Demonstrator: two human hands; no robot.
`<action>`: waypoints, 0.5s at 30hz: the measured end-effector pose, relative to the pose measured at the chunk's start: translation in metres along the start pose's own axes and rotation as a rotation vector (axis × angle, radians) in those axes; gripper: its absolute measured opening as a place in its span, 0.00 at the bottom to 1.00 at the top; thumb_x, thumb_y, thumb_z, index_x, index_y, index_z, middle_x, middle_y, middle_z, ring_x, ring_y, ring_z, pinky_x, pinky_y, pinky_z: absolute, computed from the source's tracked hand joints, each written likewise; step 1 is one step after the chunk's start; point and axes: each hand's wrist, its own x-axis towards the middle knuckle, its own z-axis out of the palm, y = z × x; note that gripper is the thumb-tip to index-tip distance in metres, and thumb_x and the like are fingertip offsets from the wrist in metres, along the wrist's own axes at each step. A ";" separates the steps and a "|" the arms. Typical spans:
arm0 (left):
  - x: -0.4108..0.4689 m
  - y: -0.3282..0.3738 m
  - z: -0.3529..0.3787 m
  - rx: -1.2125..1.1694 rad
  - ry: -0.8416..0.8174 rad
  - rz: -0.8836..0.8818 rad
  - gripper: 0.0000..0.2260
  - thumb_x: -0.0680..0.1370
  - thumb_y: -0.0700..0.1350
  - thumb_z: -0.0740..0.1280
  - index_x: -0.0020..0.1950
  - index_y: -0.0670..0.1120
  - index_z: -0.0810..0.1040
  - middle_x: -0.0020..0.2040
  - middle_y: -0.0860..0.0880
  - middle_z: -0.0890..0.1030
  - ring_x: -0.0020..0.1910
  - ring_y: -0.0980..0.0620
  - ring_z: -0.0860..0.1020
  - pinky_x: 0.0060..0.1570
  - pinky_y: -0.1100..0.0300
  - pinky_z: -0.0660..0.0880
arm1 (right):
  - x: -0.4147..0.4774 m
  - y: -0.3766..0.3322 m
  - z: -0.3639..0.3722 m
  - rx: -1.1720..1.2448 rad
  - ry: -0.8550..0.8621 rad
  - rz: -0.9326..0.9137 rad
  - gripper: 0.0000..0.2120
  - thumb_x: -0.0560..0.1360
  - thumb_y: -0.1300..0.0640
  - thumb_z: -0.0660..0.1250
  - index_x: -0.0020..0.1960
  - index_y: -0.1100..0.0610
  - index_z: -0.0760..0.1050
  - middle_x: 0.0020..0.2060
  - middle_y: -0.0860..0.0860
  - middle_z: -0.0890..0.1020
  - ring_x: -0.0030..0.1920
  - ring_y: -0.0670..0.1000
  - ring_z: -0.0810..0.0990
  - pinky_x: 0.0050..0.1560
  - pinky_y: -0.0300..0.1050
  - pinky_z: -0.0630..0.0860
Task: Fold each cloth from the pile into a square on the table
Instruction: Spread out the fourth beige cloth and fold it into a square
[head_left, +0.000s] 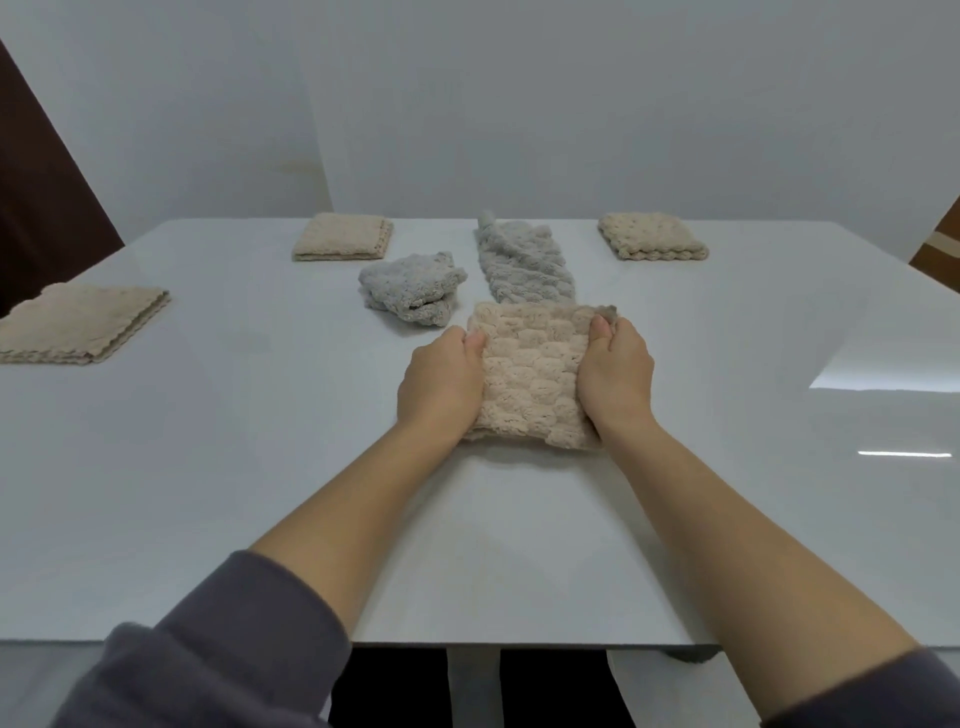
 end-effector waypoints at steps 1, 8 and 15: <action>0.004 -0.001 -0.001 0.015 -0.046 0.027 0.17 0.83 0.53 0.54 0.37 0.47 0.66 0.42 0.45 0.76 0.44 0.42 0.74 0.44 0.51 0.70 | 0.002 0.004 -0.003 -0.025 -0.037 0.025 0.16 0.83 0.53 0.52 0.55 0.63 0.74 0.52 0.56 0.78 0.53 0.55 0.74 0.48 0.42 0.64; 0.017 -0.011 -0.015 -0.020 -0.487 0.381 0.17 0.82 0.53 0.58 0.40 0.44 0.72 0.36 0.51 0.75 0.40 0.51 0.73 0.43 0.53 0.69 | 0.022 -0.004 -0.047 -0.151 -0.618 0.170 0.29 0.77 0.32 0.54 0.54 0.53 0.80 0.46 0.50 0.79 0.42 0.49 0.74 0.43 0.43 0.70; 0.021 0.006 -0.025 -0.062 -0.476 0.469 0.12 0.81 0.54 0.59 0.42 0.51 0.76 0.38 0.55 0.78 0.39 0.56 0.75 0.42 0.57 0.71 | 0.024 -0.006 -0.038 0.024 -0.748 -0.164 0.20 0.79 0.45 0.63 0.52 0.63 0.77 0.40 0.48 0.78 0.38 0.43 0.75 0.40 0.36 0.70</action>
